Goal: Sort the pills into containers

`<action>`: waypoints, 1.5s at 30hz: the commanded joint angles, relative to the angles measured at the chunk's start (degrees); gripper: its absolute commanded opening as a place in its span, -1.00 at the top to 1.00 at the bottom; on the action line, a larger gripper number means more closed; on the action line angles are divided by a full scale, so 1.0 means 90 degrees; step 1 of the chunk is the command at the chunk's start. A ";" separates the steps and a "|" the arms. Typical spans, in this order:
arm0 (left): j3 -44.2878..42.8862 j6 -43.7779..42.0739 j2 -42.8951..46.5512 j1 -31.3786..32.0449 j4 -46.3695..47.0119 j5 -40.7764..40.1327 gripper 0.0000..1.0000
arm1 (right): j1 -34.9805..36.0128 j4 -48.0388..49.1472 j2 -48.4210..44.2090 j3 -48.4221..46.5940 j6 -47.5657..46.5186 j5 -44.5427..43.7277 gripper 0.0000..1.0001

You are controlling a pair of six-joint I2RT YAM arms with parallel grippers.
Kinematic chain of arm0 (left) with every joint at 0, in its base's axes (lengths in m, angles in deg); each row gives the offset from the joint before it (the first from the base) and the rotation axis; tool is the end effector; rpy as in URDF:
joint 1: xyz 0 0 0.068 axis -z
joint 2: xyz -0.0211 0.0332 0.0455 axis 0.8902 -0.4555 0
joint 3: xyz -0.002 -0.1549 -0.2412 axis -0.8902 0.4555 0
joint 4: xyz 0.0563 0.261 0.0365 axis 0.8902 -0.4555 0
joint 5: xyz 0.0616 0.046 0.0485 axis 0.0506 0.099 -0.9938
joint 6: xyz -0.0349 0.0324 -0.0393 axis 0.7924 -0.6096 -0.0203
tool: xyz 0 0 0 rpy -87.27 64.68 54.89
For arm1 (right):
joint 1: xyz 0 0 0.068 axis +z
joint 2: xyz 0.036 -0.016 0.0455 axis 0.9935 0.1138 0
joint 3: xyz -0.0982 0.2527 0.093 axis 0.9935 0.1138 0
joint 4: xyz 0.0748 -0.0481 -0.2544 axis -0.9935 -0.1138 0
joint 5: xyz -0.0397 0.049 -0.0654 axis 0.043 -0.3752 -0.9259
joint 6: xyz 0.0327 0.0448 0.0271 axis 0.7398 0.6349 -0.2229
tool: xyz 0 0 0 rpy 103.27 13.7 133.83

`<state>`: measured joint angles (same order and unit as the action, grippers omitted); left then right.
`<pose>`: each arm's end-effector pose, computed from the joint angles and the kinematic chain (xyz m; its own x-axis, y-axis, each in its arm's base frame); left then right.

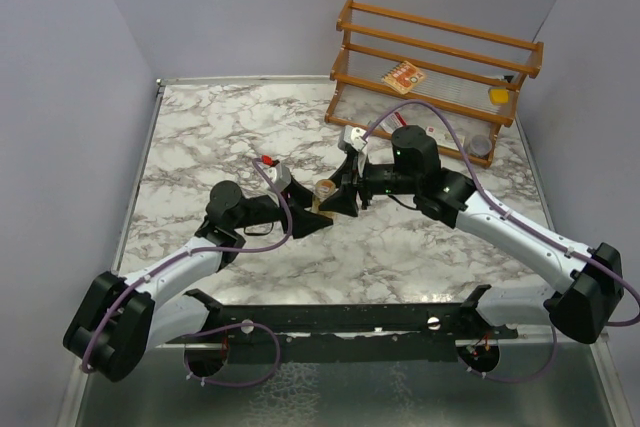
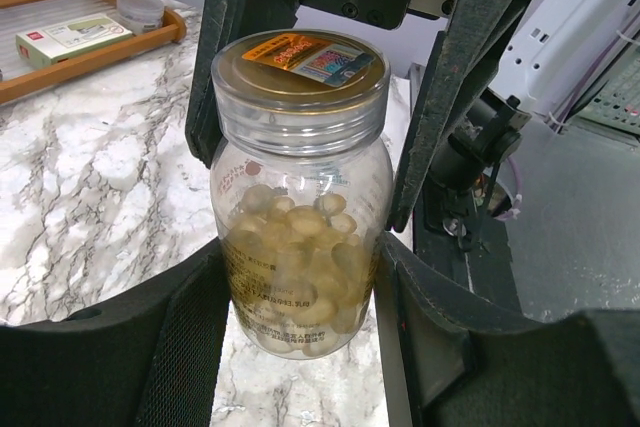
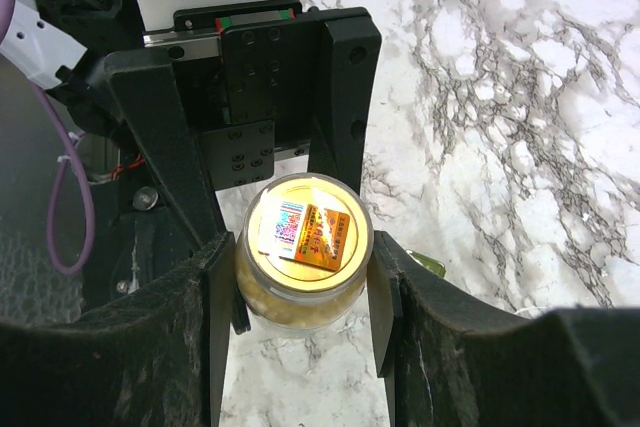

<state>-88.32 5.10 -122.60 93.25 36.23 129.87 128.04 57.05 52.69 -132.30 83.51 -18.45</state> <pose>0.1785 -0.1461 0.2603 -0.2863 -0.1341 -0.9487 0.9456 0.1204 -0.3023 0.1946 0.2297 0.3475 -0.2180 -0.2612 -0.9403 -0.9665 0.1916 0.1708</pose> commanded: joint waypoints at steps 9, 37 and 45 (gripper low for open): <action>-0.0152 -0.0286 0.0097 0.0075 -0.0405 -0.0441 1.00 | 0.0047 0.0257 -0.0298 -0.0014 -0.0095 -0.1241 0.88; -0.0288 -0.0364 0.0151 0.0144 -0.0517 -0.0318 1.00 | 0.0047 0.0727 -0.0040 -0.0163 0.0030 -0.1170 -0.87; -0.0271 -0.0498 0.0179 0.0146 -0.0642 -0.0651 1.00 | 0.0038 0.1041 -0.0532 -0.0216 0.0510 -0.1094 -0.88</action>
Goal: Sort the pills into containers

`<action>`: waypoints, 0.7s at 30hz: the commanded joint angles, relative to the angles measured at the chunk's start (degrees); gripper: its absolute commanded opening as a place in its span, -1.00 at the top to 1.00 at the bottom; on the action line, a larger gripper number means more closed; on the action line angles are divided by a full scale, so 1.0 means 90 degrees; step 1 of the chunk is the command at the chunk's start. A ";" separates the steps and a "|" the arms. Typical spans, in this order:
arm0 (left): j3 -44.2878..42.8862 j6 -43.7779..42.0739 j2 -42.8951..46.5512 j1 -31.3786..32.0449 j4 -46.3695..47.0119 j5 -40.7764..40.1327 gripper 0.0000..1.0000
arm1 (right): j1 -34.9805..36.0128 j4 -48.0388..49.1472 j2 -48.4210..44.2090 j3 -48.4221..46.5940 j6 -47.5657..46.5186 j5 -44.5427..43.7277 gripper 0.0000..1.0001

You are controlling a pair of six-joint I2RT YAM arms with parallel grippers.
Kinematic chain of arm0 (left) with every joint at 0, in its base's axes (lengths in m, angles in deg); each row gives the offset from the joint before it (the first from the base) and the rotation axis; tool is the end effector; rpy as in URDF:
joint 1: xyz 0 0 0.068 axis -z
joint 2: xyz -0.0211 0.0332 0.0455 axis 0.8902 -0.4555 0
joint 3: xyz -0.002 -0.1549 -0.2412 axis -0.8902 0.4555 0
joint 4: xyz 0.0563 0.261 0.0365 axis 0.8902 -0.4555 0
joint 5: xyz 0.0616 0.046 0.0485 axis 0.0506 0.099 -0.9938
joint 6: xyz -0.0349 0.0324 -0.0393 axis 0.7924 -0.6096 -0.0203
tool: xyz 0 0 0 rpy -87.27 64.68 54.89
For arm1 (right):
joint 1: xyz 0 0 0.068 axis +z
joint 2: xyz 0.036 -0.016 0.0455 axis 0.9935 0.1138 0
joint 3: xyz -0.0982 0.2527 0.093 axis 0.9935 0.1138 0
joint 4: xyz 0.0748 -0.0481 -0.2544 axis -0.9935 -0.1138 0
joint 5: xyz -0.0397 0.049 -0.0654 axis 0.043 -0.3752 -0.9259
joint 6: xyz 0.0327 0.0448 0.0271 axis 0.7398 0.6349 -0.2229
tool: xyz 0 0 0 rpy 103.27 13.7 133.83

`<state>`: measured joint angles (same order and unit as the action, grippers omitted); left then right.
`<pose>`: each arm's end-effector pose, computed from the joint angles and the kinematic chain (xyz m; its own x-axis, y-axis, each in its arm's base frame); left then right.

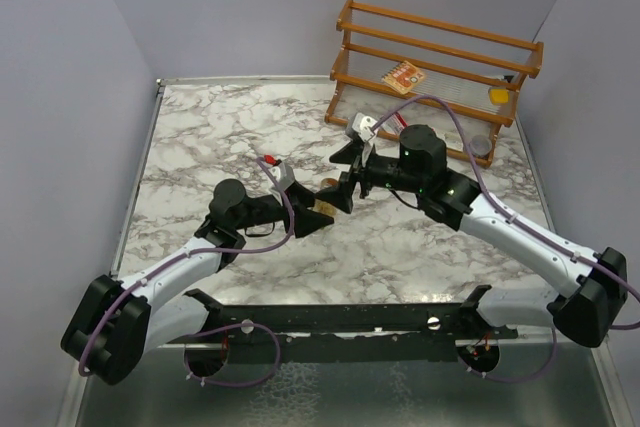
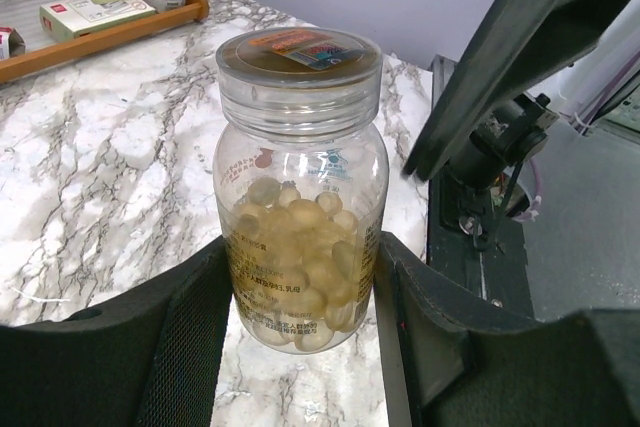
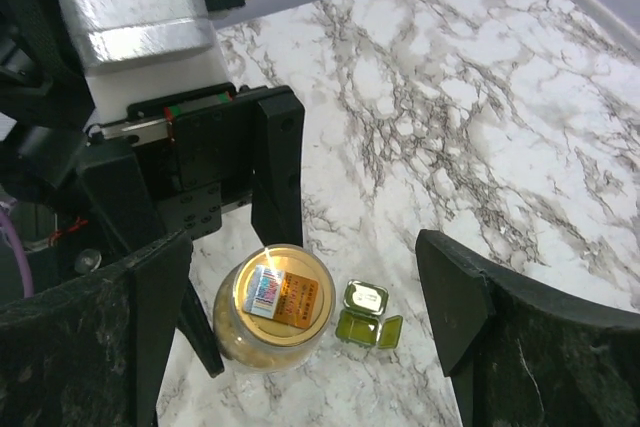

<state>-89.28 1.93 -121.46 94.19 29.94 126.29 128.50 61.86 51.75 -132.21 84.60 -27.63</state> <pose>0.1790 -0.1485 0.2590 -0.2916 -0.1089 -0.9503 0.9345 0.1798 -0.3074 0.1991 0.2286 0.3594 -0.1685 -0.1961 -0.9660 -0.9393 0.3291 0.0970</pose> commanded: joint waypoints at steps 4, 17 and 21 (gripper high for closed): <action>-0.0128 -0.0466 0.0174 0.0039 -0.0116 -0.0726 1.00 | -0.0007 0.0825 -0.0757 -0.0081 0.0904 -0.0681 -0.89; 0.0103 -0.1661 0.0984 0.0132 -0.0127 -0.2464 1.00 | 0.0056 0.1016 -0.0360 -0.0062 0.1290 -0.2054 -0.23; 0.0037 -0.1632 0.0803 0.0177 -0.0128 -0.2464 1.00 | 0.0133 0.1076 -0.0151 -0.0217 0.1164 -0.2024 -0.13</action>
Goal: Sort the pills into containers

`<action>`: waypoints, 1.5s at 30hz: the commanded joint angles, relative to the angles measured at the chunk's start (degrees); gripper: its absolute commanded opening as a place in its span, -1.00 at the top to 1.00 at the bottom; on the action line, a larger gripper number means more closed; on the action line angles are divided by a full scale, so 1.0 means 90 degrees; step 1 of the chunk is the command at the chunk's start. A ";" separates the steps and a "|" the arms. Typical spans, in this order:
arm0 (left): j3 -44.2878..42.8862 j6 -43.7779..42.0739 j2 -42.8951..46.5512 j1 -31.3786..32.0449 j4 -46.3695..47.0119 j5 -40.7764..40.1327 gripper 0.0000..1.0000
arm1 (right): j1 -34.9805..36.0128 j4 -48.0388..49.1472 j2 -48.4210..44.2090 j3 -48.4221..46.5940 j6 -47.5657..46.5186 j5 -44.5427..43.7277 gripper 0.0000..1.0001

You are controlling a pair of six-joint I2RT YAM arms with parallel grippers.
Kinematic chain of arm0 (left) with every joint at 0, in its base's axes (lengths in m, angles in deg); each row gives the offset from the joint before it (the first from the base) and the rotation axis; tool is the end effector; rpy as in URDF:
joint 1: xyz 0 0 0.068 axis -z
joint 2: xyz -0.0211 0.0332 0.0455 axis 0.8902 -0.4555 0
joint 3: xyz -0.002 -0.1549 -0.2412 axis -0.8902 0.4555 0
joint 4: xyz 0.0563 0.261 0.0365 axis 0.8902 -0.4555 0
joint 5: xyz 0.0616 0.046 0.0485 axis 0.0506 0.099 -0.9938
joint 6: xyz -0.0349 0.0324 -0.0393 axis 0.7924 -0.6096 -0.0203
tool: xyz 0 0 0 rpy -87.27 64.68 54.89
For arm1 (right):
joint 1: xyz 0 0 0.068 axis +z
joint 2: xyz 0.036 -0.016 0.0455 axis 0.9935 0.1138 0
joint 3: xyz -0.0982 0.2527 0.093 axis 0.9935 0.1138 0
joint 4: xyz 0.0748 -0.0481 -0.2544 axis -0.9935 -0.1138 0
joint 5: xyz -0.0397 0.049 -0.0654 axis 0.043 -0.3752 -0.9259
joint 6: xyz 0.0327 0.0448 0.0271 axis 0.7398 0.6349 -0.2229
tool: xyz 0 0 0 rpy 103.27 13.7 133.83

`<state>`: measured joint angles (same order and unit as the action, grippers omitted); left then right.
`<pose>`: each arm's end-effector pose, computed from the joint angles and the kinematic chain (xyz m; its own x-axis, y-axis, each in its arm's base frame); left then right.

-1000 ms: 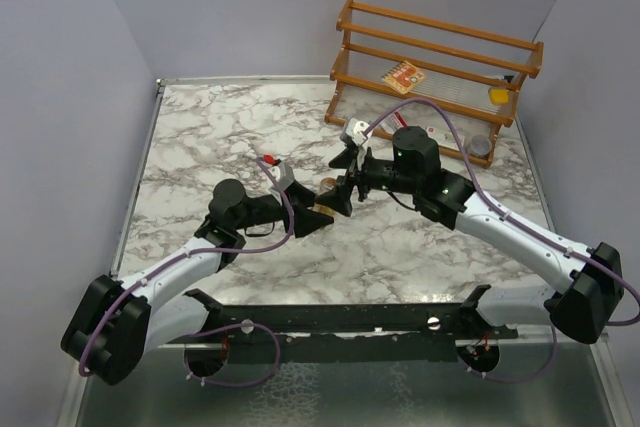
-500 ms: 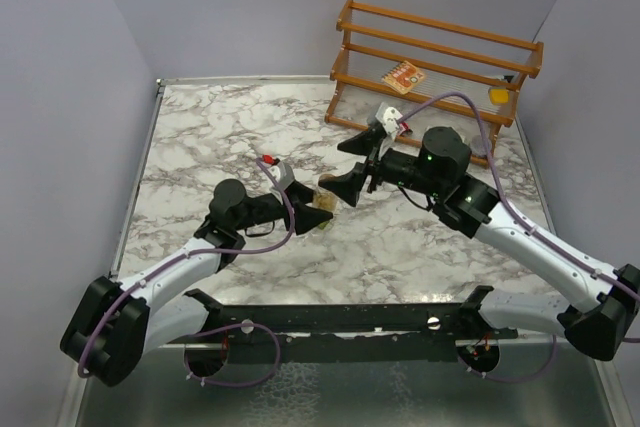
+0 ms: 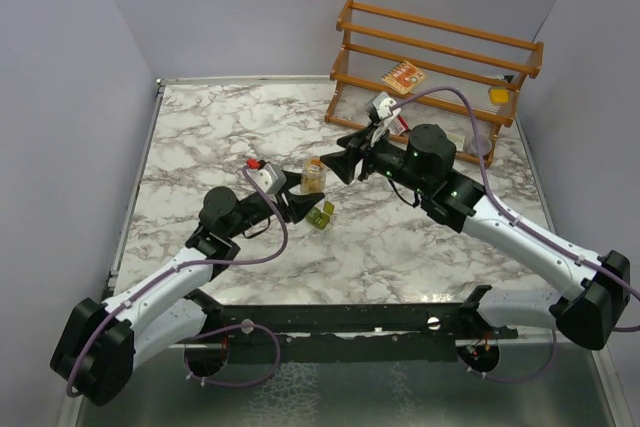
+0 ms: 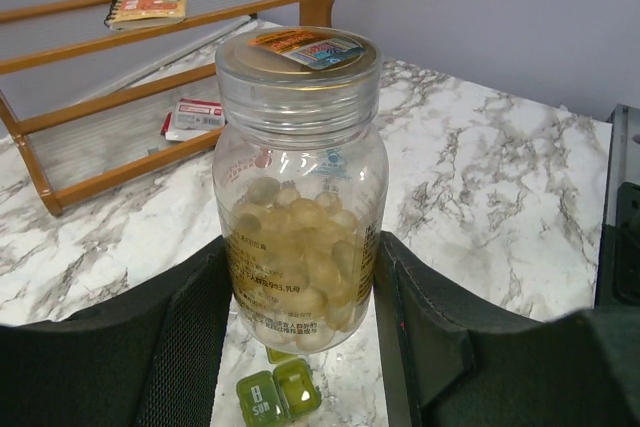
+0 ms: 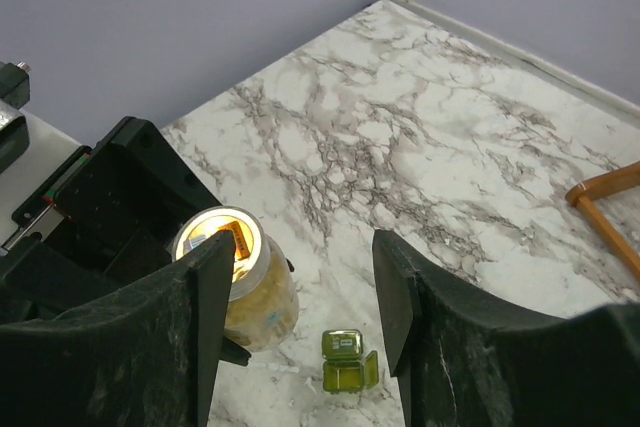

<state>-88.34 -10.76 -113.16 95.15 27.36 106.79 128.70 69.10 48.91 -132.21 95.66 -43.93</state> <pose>0.1715 -0.1335 0.2787 0.0066 -0.1550 -0.9879 0.8676 0.4921 -0.0714 0.2029 0.2161 0.3872 -0.2053 0.0317 -0.9782 -0.7965 0.5754 0.1858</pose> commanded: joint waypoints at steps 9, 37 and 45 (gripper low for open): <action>-0.0135 -0.0243 -0.0386 0.0118 0.0165 -0.0544 1.00 | 0.0323 0.0472 0.0270 -0.0220 -0.0096 -0.0017 -0.10; -0.0110 -0.0145 -0.0060 0.0147 0.0170 -0.0504 1.00 | 0.0587 0.0778 0.0609 0.0222 0.0176 -0.0010 -0.03; -0.0098 -0.0126 -0.0069 0.0155 0.0186 -0.0528 1.00 | 0.0594 0.0815 0.0647 0.0232 0.0237 0.0166 0.09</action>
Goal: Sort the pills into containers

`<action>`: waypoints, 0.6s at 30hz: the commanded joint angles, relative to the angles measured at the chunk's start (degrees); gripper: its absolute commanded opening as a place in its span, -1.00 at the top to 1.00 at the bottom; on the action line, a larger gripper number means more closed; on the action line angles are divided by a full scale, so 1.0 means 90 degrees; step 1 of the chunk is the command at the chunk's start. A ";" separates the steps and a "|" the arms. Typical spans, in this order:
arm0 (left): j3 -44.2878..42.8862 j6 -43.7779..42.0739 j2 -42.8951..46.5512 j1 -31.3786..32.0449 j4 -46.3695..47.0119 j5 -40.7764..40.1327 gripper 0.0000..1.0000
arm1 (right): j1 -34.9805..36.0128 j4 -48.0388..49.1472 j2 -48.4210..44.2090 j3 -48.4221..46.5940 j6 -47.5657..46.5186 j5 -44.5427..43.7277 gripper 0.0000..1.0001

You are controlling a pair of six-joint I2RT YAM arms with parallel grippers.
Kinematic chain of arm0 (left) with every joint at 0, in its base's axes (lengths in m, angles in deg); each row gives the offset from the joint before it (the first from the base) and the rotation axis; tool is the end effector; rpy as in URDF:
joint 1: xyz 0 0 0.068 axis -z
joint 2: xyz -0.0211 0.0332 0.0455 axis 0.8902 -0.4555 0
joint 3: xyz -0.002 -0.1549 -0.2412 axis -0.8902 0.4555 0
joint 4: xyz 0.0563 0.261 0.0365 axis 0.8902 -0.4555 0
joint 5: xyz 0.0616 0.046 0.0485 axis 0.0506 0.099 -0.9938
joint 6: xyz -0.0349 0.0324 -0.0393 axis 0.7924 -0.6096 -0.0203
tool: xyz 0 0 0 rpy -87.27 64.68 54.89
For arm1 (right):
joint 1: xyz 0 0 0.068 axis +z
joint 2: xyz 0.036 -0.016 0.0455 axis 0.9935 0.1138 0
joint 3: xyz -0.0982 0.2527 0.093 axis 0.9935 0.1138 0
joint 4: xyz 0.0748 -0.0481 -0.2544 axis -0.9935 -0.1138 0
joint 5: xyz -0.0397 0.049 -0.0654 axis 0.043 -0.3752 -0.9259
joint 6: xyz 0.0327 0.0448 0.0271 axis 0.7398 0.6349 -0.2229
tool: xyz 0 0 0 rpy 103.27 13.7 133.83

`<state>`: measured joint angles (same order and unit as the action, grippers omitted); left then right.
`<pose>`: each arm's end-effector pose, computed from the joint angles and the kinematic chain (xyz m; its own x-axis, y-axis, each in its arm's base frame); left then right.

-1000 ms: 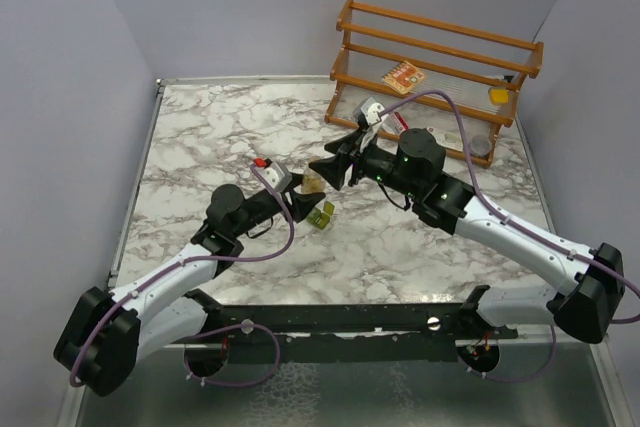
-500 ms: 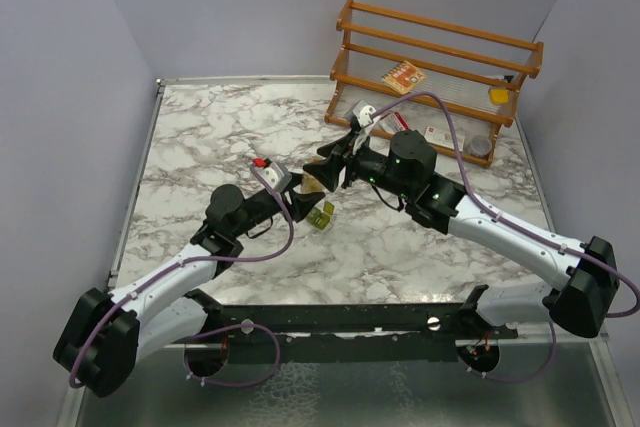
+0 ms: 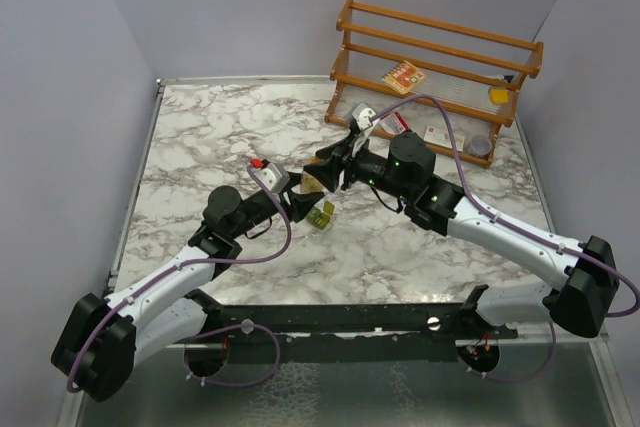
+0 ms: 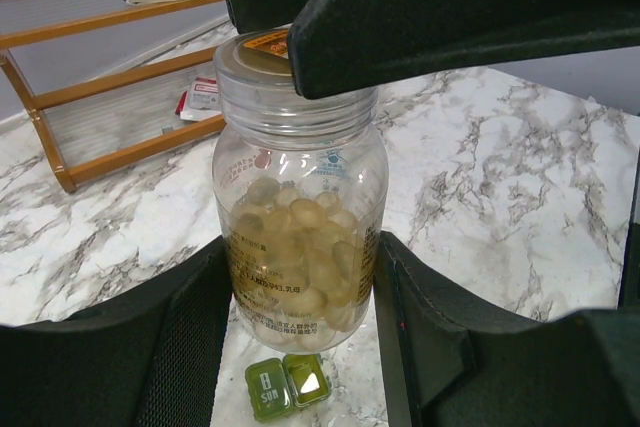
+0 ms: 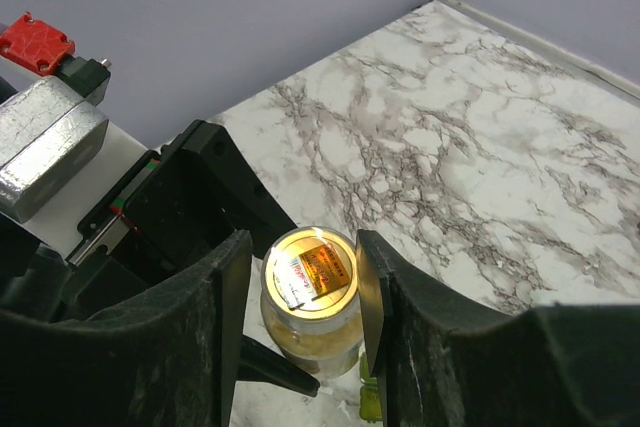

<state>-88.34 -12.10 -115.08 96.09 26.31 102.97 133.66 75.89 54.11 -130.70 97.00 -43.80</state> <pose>0.1767 -0.1377 0.2701 -0.0143 -0.1226 -0.9924 0.8384 0.5393 -0.0787 0.1995 0.2522 0.3651 -0.2263 0.0263 -0.9737 -0.8395 0.5018 0.2086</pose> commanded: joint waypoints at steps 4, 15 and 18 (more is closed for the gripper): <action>-0.0115 0.0008 0.0097 0.0049 0.0312 -0.0173 1.00 | 0.0062 0.0100 0.0053 0.0083 0.0091 0.0252 0.03; -0.0143 0.0042 0.0158 0.0044 0.0320 -0.0109 1.00 | 0.0097 -0.0023 -0.0007 0.0130 -0.0065 -0.0072 -0.42; -0.0142 0.0052 0.0191 0.0051 0.0316 -0.0084 1.00 | 0.0091 -0.0042 0.0019 0.0132 -0.0071 -0.0142 -0.41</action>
<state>-88.34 -12.05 -115.04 96.31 26.29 102.51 134.14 76.37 54.11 -130.48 97.08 -43.17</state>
